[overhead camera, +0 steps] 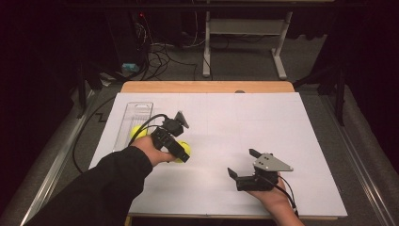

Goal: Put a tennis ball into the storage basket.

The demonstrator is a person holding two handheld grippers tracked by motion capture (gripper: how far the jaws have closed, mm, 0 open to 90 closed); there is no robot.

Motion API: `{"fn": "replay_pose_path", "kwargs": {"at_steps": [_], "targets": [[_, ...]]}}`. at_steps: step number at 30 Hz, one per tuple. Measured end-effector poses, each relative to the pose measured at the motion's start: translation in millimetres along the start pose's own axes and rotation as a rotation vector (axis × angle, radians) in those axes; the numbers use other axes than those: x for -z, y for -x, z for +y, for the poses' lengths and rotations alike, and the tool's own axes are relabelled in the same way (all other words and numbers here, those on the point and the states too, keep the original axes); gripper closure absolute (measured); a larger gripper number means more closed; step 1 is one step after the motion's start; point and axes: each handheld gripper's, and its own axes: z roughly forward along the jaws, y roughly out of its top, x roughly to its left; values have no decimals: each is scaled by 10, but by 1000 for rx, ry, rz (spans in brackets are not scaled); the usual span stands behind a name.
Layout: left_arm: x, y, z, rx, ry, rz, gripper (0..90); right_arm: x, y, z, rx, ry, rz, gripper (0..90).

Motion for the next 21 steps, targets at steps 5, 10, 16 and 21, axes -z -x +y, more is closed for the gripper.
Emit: {"fn": "replay_pose_path", "kwargs": {"at_steps": [5, 10, 16, 21], "targets": [[137, -197, -131, 41, 17, 19, 264, 176, 194, -87, -13, -7, -53, 0], [272, -385, -261, 82, 18, 51, 264, 304, 334, -161, -31, -13, -94, 0], [453, -597, -417, 136, 30, 81, 264, 417, 423, -217, -38, -14, -119, 0], [533, -804, -572, 190, 20, 114, 264, 470, 457, -243, -41, -17, -127, 0]]}}
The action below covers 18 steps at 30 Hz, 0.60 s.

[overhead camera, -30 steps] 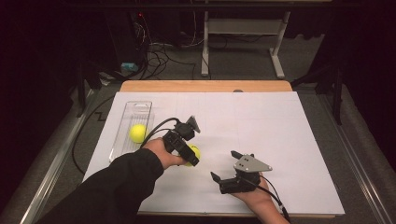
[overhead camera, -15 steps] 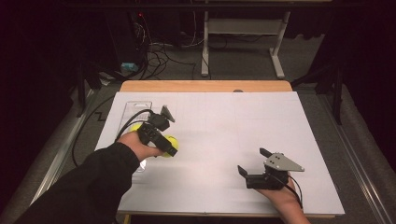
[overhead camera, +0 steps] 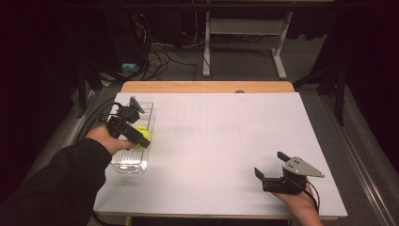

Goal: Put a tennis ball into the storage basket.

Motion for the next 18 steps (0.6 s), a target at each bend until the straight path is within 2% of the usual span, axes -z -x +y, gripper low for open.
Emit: {"fn": "replay_pose_path", "kwargs": {"at_steps": [7, 18], "targets": [[-96, -263, -135, 63, -23, 28, 264, -2, 11, -23, 4, -13, 0, 0], [-373, -296, -196, 64, -72, 21, 262, -15, -10, -27, 1, -18, 9, 0]]}}
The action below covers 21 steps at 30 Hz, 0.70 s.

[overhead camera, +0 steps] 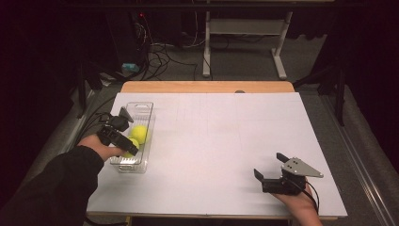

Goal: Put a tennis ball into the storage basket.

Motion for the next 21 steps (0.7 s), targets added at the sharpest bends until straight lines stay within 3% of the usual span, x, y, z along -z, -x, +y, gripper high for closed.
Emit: {"fn": "replay_pose_path", "kwargs": {"at_steps": [8, 11, 16, 21], "targets": [[-153, 1, 12, -6, -28, 1, 260, -16, -8, -14, 2, -10, 8, 0], [-146, 2, 12, -18, -15, 1, 254, -17, -9, -16, 3, -11, 8, 1], [-13, 25, 25, -33, 27, -2, 29, -15, -9, -13, 2, -10, 8, 1], [91, 105, 50, -55, 52, 7, 5, -7, -6, -5, -1, -4, 4, 1]]}}
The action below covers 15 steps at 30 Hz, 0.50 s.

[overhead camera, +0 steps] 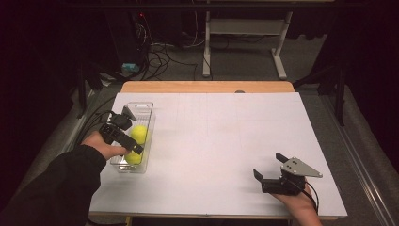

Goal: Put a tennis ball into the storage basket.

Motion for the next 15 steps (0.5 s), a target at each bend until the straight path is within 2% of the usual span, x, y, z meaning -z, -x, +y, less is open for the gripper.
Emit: {"fn": "replay_pose_path", "kwargs": {"at_steps": [3, 6, 8, 12, 15], "targets": [[3, 115, 34, -32, 16, -9, 5, 6, 4, 2, 0, 1, -1, 1], [-24, 288, 94, -79, 33, -12, 5, 5, 8, 0, -4, 1, -1, 1], [-34, 400, 133, -109, 54, -33, 5, 9, 11, 0, -3, 0, -4, 1], [-78, 638, 197, -170, 136, -60, 5, 22, 14, 4, -6, 5, -4, 1], [-164, 791, 228, -218, 188, -47, 5, 27, 12, 6, -4, 6, -2, 1]]}}
